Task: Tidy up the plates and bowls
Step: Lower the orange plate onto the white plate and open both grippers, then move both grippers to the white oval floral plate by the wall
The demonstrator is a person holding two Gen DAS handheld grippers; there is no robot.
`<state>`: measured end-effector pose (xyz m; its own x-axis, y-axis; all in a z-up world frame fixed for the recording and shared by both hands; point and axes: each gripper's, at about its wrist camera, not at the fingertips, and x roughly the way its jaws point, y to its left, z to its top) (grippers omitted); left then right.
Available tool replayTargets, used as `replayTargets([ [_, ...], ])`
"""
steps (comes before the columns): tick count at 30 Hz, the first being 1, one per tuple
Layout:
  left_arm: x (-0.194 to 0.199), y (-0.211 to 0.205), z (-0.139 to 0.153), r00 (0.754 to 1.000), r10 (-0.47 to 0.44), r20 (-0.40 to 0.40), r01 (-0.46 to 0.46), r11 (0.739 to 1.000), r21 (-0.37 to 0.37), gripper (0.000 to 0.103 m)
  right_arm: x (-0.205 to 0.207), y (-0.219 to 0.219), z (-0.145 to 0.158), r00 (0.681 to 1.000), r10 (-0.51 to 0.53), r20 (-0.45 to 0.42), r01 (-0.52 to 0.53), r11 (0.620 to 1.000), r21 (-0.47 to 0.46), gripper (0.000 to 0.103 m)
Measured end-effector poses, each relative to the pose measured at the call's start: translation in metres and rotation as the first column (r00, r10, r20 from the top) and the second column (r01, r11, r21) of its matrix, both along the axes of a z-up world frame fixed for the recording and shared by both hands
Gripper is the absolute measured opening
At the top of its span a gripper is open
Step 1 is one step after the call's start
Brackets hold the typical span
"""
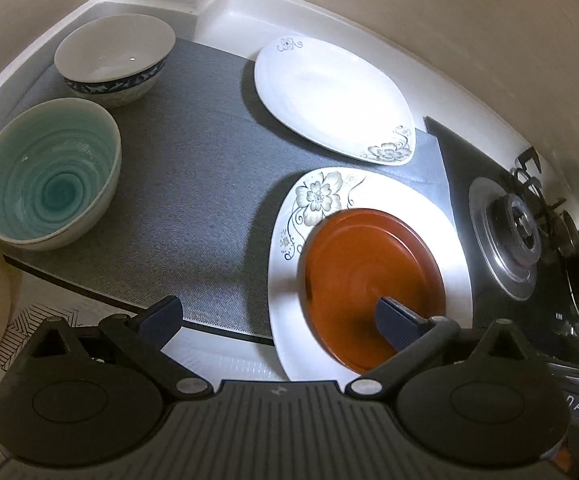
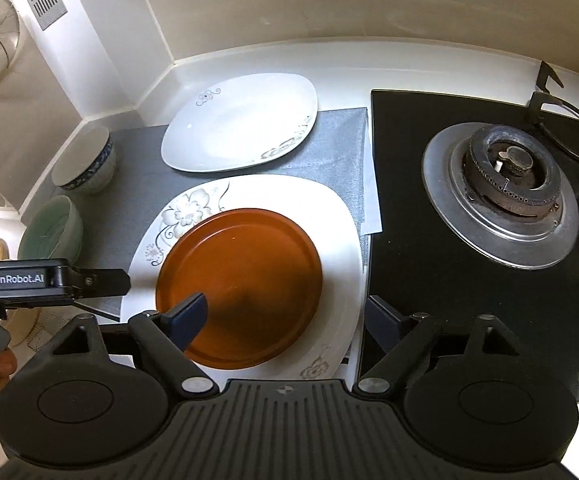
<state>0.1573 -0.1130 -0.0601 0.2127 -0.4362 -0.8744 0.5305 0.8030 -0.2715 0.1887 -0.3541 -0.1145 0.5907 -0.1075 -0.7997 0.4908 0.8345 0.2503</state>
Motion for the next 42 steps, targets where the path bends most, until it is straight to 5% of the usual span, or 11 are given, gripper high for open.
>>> replayTargets([
  [7, -0.005, -0.009, 0.002, 0.999, -0.042, 0.026, 0.039, 0.994, 0.106, 0.102, 0.0, 0.008, 0.0, 1.0, -0.021, -0.01, 0.022, 0.999, 0.033, 0.087],
  [15, -0.001, -0.01, 0.002, 0.997, -0.076, -0.028, 0.079, 0.988, 0.134, 0.102, -0.004, 0.009, 0.0, 0.998, -0.06, -0.026, 0.06, 0.998, 0.023, 0.087],
  [22, 0.0, -0.016, 0.028, 0.989, -0.147, 0.025, 0.14, 0.972, 0.188, 0.103, -0.008, 0.008, 0.006, 0.997, -0.067, -0.033, 0.068, 0.998, 0.007, 0.087],
  [25, 0.0, -0.017, 0.05, 0.98, -0.196, 0.048, 0.185, 0.968, 0.168, 0.103, -0.009, 0.006, 0.008, 0.997, -0.068, -0.038, 0.069, 0.998, 0.003, 0.087],
  [28, -0.007, -0.019, 0.083, 0.957, -0.235, 0.169, 0.208, 0.965, 0.161, 0.103, -0.009, 0.002, 0.012, 0.996, -0.075, -0.041, 0.075, 0.997, 0.001, 0.087],
  [42, -0.006, -0.031, 0.16, 0.943, -0.278, 0.18, 0.285, 0.958, -0.013, 0.103, 0.008, -0.009, 0.019, 1.0, -0.027, -0.014, 0.027, 0.999, -0.038, 0.087],
])
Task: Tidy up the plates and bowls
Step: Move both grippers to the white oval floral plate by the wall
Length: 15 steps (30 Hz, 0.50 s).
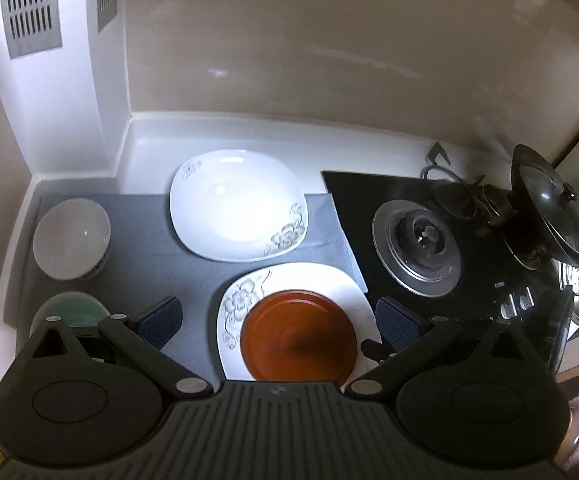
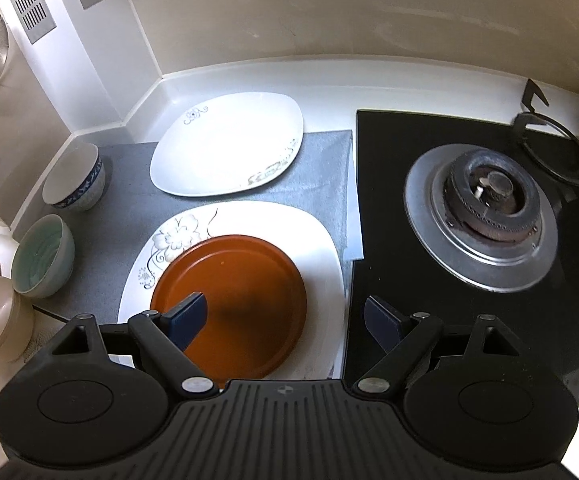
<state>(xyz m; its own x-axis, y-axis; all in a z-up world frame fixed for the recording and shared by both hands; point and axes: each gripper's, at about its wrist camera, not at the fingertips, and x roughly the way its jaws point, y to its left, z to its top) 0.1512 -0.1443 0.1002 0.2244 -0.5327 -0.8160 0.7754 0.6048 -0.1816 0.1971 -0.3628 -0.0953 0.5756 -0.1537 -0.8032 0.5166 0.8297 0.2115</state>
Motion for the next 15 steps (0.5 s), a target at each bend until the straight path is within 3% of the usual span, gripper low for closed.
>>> replayTargets([
  [9, 0.018, 0.005, 0.002, 0.998, 0.044, -0.037, -0.045, 0.999, -0.031, 0.103, 0.008, -0.002, -0.002, 1.0, 0.014, -0.001, -0.014, 1.0, 0.003, 0.087],
  [15, 0.014, -0.005, -0.001, 0.999, 0.007, -0.048, -0.007, 1.0, -0.016, 0.103, 0.011, -0.004, -0.005, 1.0, 0.023, 0.0, -0.023, 1.0, 0.007, 0.087],
])
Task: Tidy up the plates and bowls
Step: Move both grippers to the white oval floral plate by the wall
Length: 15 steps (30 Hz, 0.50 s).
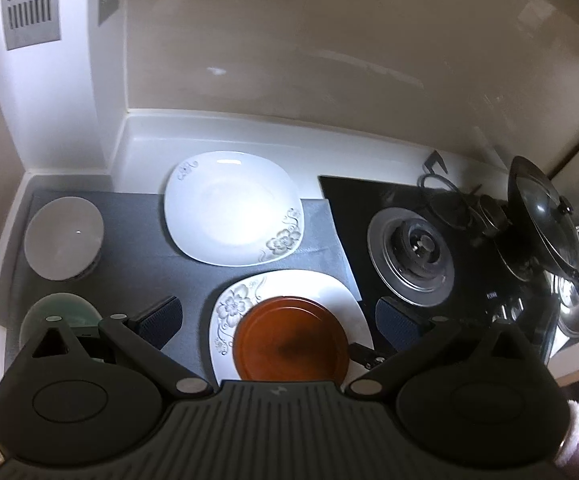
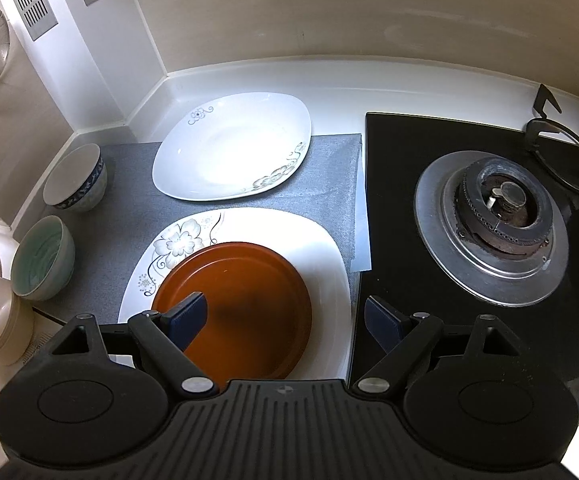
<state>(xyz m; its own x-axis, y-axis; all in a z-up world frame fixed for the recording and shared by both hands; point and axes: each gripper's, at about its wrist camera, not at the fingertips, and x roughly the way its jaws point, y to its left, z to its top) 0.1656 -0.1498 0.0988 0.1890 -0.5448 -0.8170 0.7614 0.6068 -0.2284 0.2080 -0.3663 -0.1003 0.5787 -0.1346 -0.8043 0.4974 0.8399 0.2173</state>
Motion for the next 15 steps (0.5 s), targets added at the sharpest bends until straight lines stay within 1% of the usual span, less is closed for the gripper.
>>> replayTargets([
  [6, 0.003, -0.005, -0.002, 1.0, 0.025, 0.013, -0.025, 1.0, -0.008, 0.103, 0.001, -0.004, 0.0, 1.0, -0.003, 0.0, 0.003, 1.0, 0.0, 0.087],
  [9, 0.011, -0.011, -0.011, 0.999, 0.034, 0.013, -0.034, 0.999, 0.009, 0.103, 0.003, -0.007, 0.0, 1.0, -0.003, 0.008, 0.003, 1.0, -0.002, 0.087],
  [11, 0.021, -0.016, -0.022, 0.998, 0.067, 0.011, -0.067, 0.997, 0.034, 0.103, 0.005, -0.01, 0.001, 1.0, -0.004, 0.017, 0.004, 1.0, -0.005, 0.087],
  [15, 0.049, -0.025, -0.052, 0.986, 0.163, -0.036, -0.16, 0.984, 0.084, 0.103, 0.017, -0.024, 0.003, 0.998, -0.017, 0.065, 0.017, 1.0, -0.007, 0.087],
])
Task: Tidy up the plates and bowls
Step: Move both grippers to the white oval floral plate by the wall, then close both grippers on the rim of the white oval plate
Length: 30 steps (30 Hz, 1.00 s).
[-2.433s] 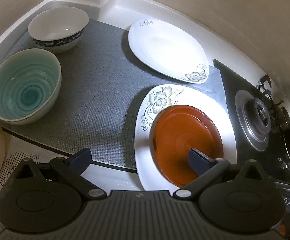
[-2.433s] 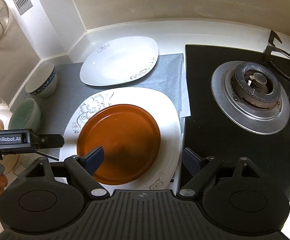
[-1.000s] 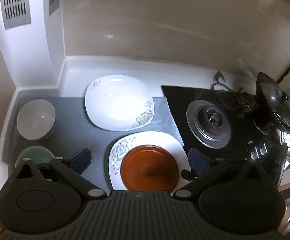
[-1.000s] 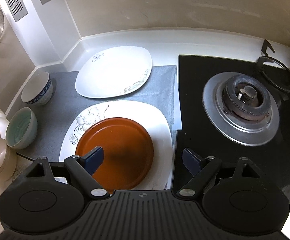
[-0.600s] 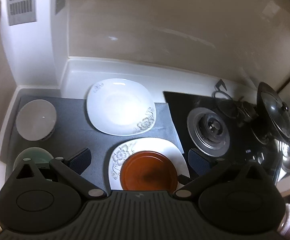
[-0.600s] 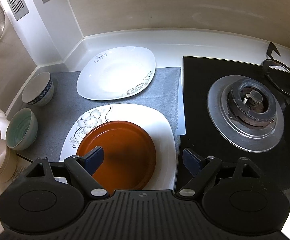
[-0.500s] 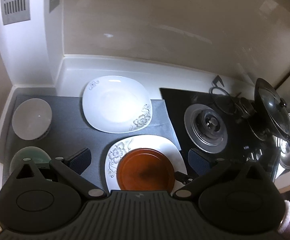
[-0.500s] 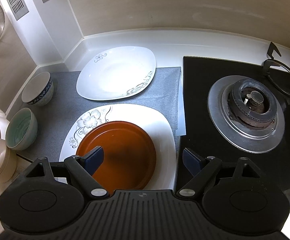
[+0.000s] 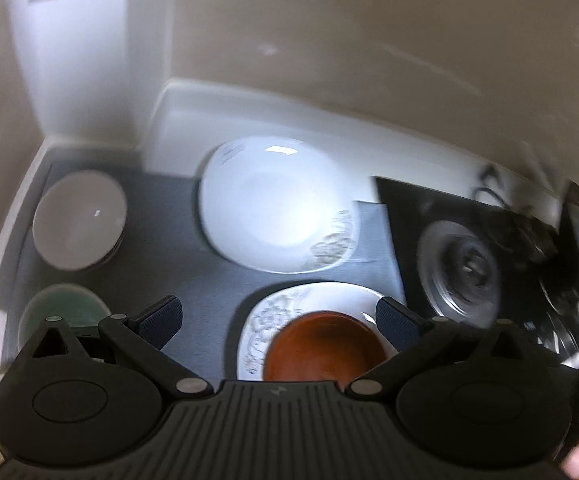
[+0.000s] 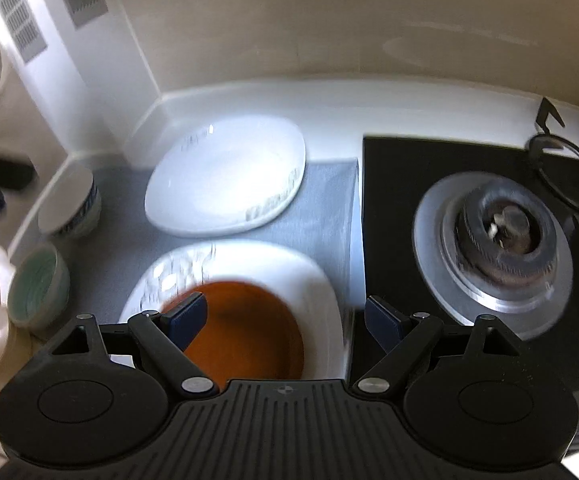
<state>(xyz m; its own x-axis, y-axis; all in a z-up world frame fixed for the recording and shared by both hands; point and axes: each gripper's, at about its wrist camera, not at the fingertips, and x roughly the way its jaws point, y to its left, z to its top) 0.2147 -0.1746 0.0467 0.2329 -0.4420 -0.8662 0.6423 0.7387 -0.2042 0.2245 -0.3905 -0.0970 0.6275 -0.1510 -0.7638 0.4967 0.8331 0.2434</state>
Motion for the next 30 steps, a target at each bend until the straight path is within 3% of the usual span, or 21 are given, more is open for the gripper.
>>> replayTargets([
  [4, 0.027, -0.013, -0.03, 0.996, 0.067, -0.061, -0.065, 0.997, 0.035, 0.103, 0.02, -0.021, 0.001, 0.998, -0.017, 0.067, 0.016, 1.0, 0.007, 0.087],
  [8, 0.048, -0.024, -0.048, 0.99, 0.133, -0.048, -0.131, 0.991, 0.041, 0.103, 0.041, -0.044, -0.006, 0.995, -0.035, 0.091, 0.032, 0.999, 0.031, 0.087],
  [16, 0.08, -0.054, -0.082, 0.986, 0.161, -0.04, -0.158, 0.985, 0.07, 0.103, 0.079, -0.07, -0.033, 0.993, -0.038, 0.109, 0.023, 0.99, 0.137, 0.087],
  [30, 0.136, -0.083, -0.134, 0.97, 0.235, -0.069, -0.224, 0.965, 0.136, 0.102, 0.126, -0.095, -0.072, 0.994, -0.014, 0.105, -0.011, 0.973, 0.231, 0.087],
])
